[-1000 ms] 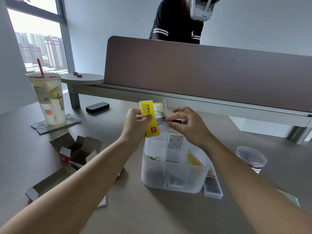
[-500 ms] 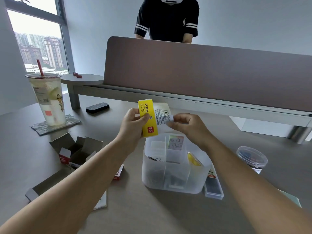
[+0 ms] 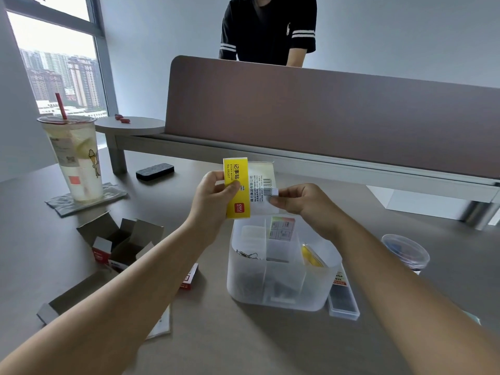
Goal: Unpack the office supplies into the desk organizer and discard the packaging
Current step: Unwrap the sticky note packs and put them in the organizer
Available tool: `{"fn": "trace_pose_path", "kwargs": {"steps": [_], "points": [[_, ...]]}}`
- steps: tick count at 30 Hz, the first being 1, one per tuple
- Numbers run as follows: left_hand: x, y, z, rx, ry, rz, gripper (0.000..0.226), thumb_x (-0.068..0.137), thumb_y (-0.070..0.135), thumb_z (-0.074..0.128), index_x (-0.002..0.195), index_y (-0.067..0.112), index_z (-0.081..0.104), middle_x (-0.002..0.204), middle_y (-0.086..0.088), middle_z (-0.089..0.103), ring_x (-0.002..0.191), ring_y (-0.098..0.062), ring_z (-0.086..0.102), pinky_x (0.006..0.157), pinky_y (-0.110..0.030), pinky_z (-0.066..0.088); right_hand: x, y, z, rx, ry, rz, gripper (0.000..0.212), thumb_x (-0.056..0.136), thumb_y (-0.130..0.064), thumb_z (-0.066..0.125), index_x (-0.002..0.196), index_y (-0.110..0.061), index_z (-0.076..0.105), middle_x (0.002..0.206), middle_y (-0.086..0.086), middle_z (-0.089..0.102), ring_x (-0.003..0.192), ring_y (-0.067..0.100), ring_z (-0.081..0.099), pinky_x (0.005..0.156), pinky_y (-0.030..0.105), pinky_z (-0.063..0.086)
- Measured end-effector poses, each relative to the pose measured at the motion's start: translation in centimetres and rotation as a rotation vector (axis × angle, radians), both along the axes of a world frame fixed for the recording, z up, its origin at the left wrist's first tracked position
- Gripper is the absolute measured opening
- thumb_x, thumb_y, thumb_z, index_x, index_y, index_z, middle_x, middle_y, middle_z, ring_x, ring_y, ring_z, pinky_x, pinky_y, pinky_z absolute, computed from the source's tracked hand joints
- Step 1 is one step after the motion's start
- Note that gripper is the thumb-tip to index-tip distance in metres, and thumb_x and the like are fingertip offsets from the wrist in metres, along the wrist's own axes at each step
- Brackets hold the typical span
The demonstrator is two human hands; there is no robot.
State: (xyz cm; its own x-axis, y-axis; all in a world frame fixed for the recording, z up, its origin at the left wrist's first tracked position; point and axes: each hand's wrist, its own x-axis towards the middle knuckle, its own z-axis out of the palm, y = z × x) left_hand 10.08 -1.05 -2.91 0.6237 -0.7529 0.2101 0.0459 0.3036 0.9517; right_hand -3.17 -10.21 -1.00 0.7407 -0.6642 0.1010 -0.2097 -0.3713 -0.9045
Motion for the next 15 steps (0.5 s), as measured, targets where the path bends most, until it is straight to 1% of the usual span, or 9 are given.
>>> {"fn": "trace_pose_path", "kwargs": {"steps": [2, 3, 4, 6, 8, 10, 12, 13, 15], "points": [[0.1, 0.0, -0.1, -0.012, -0.019, -0.007, 0.011, 0.091, 0.007, 0.043, 0.086, 0.016, 0.047, 0.107, -0.011, 0.057, 0.081, -0.017, 0.058, 0.068, -0.030, 0.050, -0.1, 0.0, 0.0, 0.008, 0.011, -0.005, 0.032, 0.080, -0.023, 0.061, 0.104, -0.002, 0.064, 0.105, 0.006, 0.066, 0.088, 0.013, 0.056, 0.088, 0.031, 0.041], [0.1, 0.0, -0.1, -0.013, -0.031, -0.006, 0.008, 0.091, 0.007, 0.043, 0.089, 0.014, 0.047, 0.106, -0.011, 0.057, 0.080, -0.017, 0.058, 0.065, -0.029, 0.051, -0.2, 0.0, 0.1, 0.007, 0.008, -0.006, 0.032, 0.080, -0.023, 0.062, 0.104, -0.002, 0.064, 0.104, 0.006, 0.066, 0.090, 0.013, 0.057, 0.088, 0.029, 0.041], [0.2, 0.0, -0.2, -0.013, -0.044, -0.003, 0.006, 0.091, 0.008, 0.043, 0.093, 0.012, 0.046, 0.105, -0.010, 0.057, 0.079, -0.016, 0.058, 0.062, -0.026, 0.053, -0.3, 0.0, 0.2, 0.004, -0.001, -0.007, 0.030, 0.080, -0.022, 0.062, 0.102, -0.003, 0.064, 0.101, 0.004, 0.066, 0.089, 0.012, 0.057, 0.085, 0.026, 0.041], [0.4, -0.1, -0.3, -0.011, -0.063, 0.001, 0.008, 0.091, 0.008, 0.043, 0.099, 0.008, 0.045, 0.100, -0.007, 0.058, 0.076, -0.015, 0.058, 0.056, -0.021, 0.054, -0.4, 0.0, 0.4, 0.002, -0.030, -0.006, 0.025, 0.080, -0.020, 0.062, 0.099, -0.005, 0.065, 0.094, 0.000, 0.067, 0.085, 0.007, 0.057, 0.075, 0.016, 0.038], [0.7, 0.0, -0.4, -0.018, -0.048, 0.000, 0.006, 0.092, 0.008, 0.042, 0.095, 0.011, 0.047, 0.093, -0.004, 0.059, 0.076, -0.015, 0.058, 0.056, -0.023, 0.053, -0.6, -0.1, 0.5, -0.003, -0.044, -0.022, 0.023, 0.079, -0.020, 0.062, 0.096, -0.006, 0.066, 0.088, -0.002, 0.066, 0.084, 0.006, 0.058, 0.071, 0.013, 0.036], [1.1, 0.1, -0.5, -0.021, -0.024, 0.006, 0.011, 0.092, 0.008, 0.042, 0.086, 0.016, 0.048, 0.089, -0.001, 0.059, 0.076, -0.015, 0.058, 0.057, -0.025, 0.053, -0.9, -0.3, 0.4, -0.017, -0.043, -0.048, 0.021, 0.079, -0.022, 0.062, 0.094, -0.007, 0.066, 0.088, -0.001, 0.066, 0.086, 0.010, 0.059, 0.075, 0.016, 0.041], [1.4, 0.3, -0.6, -0.017, -0.005, 0.023, 0.014, 0.091, 0.008, 0.042, 0.083, 0.018, 0.047, 0.088, 0.000, 0.059, 0.076, -0.015, 0.058, 0.056, -0.025, 0.054, -1.3, -0.6, 0.2, -0.021, -0.047, -0.070, 0.013, 0.080, -0.021, 0.061, 0.088, -0.011, 0.065, 0.090, 0.002, 0.067, 0.090, 0.018, 0.061, 0.082, 0.024, 0.049], [1.5, 0.3, -0.6, -0.011, 0.003, 0.039, 0.014, 0.091, 0.008, 0.042, 0.082, 0.017, 0.047, 0.087, 0.000, 0.059, 0.076, -0.015, 0.057, 0.059, -0.027, 0.054, -1.4, -0.7, 0.2, -0.003, -0.062, -0.076, 0.009, 0.082, -0.019, 0.059, 0.085, -0.012, 0.064, 0.090, 0.004, 0.067, 0.087, 0.018, 0.063, 0.081, 0.025, 0.053], [1.6, 0.2, -0.7, -0.002, 0.028, 0.070, 0.015, 0.091, 0.007, 0.043, 0.081, 0.017, 0.047, 0.087, 0.000, 0.058, 0.077, -0.015, 0.057, 0.067, -0.033, 0.051, -1.7, -0.8, 0.2, 0.046, -0.113, -0.095, 0.006, 0.085, -0.012, 0.056, 0.082, -0.010, 0.061, 0.085, 0.002, 0.066, 0.077, 0.013, 0.065, 0.069, 0.017, 0.056]]}}
